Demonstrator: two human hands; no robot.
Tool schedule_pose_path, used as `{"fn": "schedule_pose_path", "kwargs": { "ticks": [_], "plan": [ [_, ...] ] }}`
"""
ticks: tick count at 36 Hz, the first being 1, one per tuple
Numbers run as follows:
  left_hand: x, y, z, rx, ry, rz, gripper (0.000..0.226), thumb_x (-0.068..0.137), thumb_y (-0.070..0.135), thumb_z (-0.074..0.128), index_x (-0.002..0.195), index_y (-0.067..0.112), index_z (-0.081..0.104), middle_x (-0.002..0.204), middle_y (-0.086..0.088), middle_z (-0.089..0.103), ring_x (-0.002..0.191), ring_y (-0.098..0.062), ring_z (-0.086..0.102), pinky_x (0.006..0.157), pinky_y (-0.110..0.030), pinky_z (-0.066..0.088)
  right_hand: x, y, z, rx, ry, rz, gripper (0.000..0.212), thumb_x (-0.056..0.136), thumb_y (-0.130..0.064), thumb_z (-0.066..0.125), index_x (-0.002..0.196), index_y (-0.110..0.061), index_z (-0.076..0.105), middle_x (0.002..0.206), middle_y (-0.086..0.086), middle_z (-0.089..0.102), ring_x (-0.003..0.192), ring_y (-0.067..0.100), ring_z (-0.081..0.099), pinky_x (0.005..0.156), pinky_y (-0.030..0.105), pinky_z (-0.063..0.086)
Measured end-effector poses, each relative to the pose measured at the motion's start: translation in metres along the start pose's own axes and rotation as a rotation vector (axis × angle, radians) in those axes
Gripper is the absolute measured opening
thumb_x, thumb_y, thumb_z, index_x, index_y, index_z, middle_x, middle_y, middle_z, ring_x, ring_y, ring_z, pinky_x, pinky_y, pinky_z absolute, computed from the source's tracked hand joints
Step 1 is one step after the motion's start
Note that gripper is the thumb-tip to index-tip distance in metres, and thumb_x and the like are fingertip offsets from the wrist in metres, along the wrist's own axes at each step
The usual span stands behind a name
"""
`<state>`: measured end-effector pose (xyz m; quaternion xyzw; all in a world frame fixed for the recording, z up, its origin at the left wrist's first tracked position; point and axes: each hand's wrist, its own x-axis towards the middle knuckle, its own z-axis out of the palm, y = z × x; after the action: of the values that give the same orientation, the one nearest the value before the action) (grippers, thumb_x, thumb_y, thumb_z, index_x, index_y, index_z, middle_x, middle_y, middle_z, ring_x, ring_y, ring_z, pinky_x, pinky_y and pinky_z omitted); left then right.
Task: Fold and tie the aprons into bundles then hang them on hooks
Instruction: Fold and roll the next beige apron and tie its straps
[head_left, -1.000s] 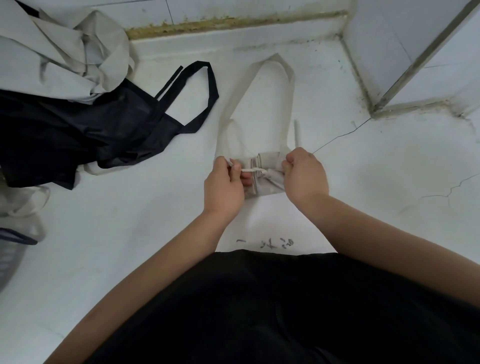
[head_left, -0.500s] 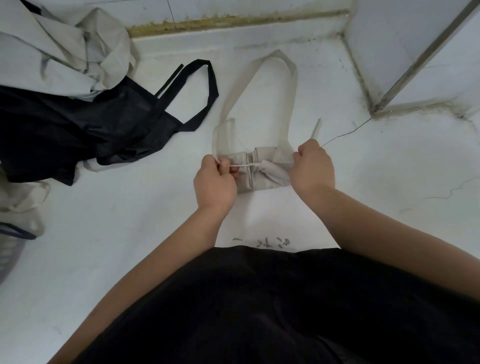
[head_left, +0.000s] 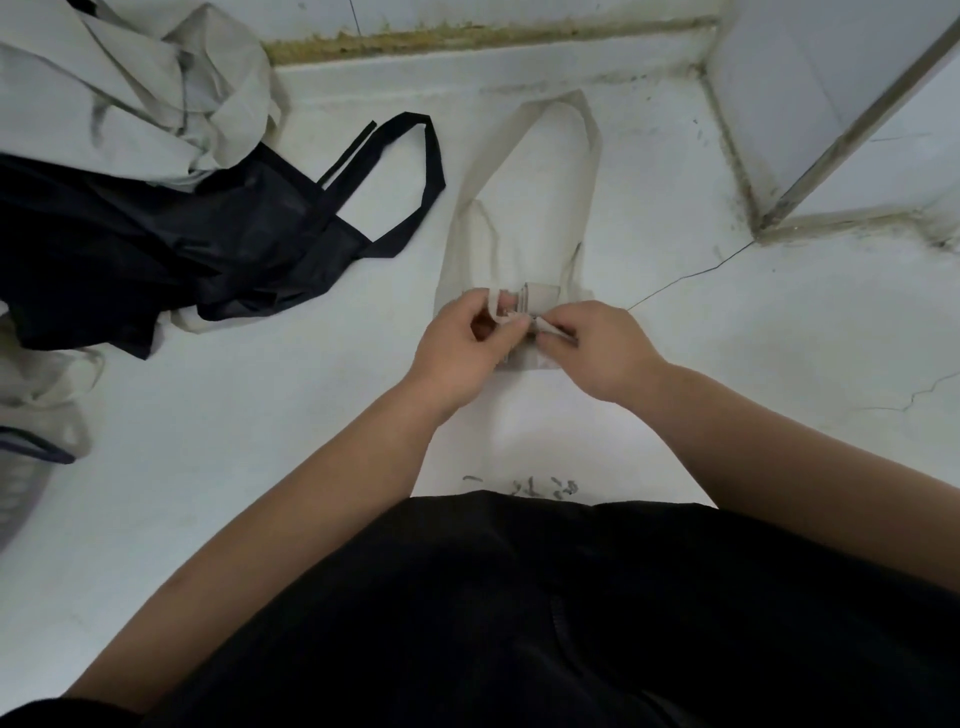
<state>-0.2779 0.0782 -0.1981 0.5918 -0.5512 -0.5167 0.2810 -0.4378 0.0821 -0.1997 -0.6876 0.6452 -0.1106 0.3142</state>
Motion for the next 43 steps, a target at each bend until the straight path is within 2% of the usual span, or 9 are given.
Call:
{"fn": "schedule_pose_path", "kwargs": {
  "ticks": [7,11,16,21,24,26,33,39,43],
  "plan": [
    [0.007,-0.011,0.000,0.326,0.010,0.126,0.011,0.088,0.016,0.064,0.079,0.021,0.066,0.074,0.002,0.061,0.068,-0.017,0.056,0.067,-0.033,0.047,-0.002,-0.007,-0.003,-0.089,-0.204,-0.038,0.047,0.100,-0.031,0.041,0.056,-0.016,0.038,0.060,0.002,0.038,0.079,0.027,0.047,0.069,0.034,0.034],
    [0.009,-0.010,-0.002,0.431,-0.036,0.217,0.014,0.090,0.013,0.061,0.077,0.012,0.064,0.070,-0.005,0.061,0.068,-0.025,0.058,0.066,-0.042,0.049,-0.002,-0.007,-0.001,-0.035,-0.196,-0.028,0.048,0.100,-0.028,0.045,0.054,-0.014,0.037,0.056,0.000,0.034,0.062,0.013,0.035,0.056,0.027,0.027],
    [0.014,-0.014,-0.004,0.541,-0.086,0.189,0.022,0.095,0.027,0.054,0.076,0.016,0.058,0.074,0.004,0.049,0.072,-0.022,0.054,0.063,-0.036,0.043,0.001,-0.006,0.001,0.006,-0.214,-0.003,0.028,0.093,-0.024,0.057,0.092,0.001,0.069,0.076,0.016,0.059,0.073,0.025,0.051,0.065,0.031,0.034],
    [0.017,-0.010,-0.006,0.631,-0.169,0.174,0.012,0.097,0.027,0.050,0.086,0.025,0.052,0.097,0.008,0.042,0.088,-0.015,0.049,0.075,-0.031,0.042,0.003,-0.007,0.004,-0.032,-0.184,-0.001,0.024,0.092,-0.026,0.059,0.111,-0.016,0.070,0.107,0.011,0.067,0.097,0.026,0.059,0.077,0.027,0.039],
    [0.016,-0.010,-0.009,0.594,-0.222,0.168,0.008,0.097,0.022,0.050,0.097,0.024,0.058,0.092,0.013,0.037,0.093,-0.014,0.050,0.084,-0.034,0.044,0.002,-0.005,0.003,0.062,-0.164,0.010,0.026,0.091,-0.025,0.062,0.115,-0.018,0.068,0.111,0.006,0.068,0.104,0.022,0.059,0.087,0.029,0.043],
    [0.018,-0.007,-0.013,0.610,-0.251,0.152,0.016,0.097,0.023,0.051,0.082,0.028,0.053,0.088,0.013,0.036,0.088,-0.013,0.048,0.083,-0.034,0.045,0.000,-0.005,0.001,0.114,-0.148,0.014,0.025,0.090,-0.022,0.063,0.113,-0.016,0.069,0.109,0.007,0.068,0.104,0.022,0.059,0.090,0.030,0.043],
    [0.021,-0.005,-0.007,0.697,-0.272,0.124,0.012,0.100,0.028,0.042,0.091,0.023,0.049,0.103,0.003,0.041,0.090,-0.018,0.048,0.079,-0.035,0.043,0.006,-0.002,0.006,0.089,-0.142,0.029,0.025,0.086,-0.022,0.067,0.110,-0.015,0.068,0.111,0.002,0.067,0.106,0.019,0.059,0.087,0.025,0.042],
    [0.021,-0.003,0.000,0.545,-0.133,0.078,0.021,0.097,0.019,0.043,0.077,0.019,0.050,0.075,0.005,0.046,0.071,-0.021,0.049,0.063,-0.031,0.039,0.006,-0.006,0.009,0.001,-0.111,0.048,0.033,0.088,-0.029,0.066,0.118,-0.015,0.065,0.115,0.004,0.064,0.104,0.021,0.058,0.079,0.023,0.040],
    [0.019,-0.002,0.005,0.635,-0.007,0.033,0.014,0.099,0.026,0.044,0.087,0.019,0.049,0.094,0.002,0.043,0.079,-0.021,0.050,0.069,-0.032,0.040,0.001,-0.004,0.008,0.035,-0.131,0.021,0.021,0.089,-0.027,0.063,0.102,-0.013,0.072,0.086,0.004,0.064,0.076,0.016,0.051,0.058,0.020,0.029]
  ]
}}
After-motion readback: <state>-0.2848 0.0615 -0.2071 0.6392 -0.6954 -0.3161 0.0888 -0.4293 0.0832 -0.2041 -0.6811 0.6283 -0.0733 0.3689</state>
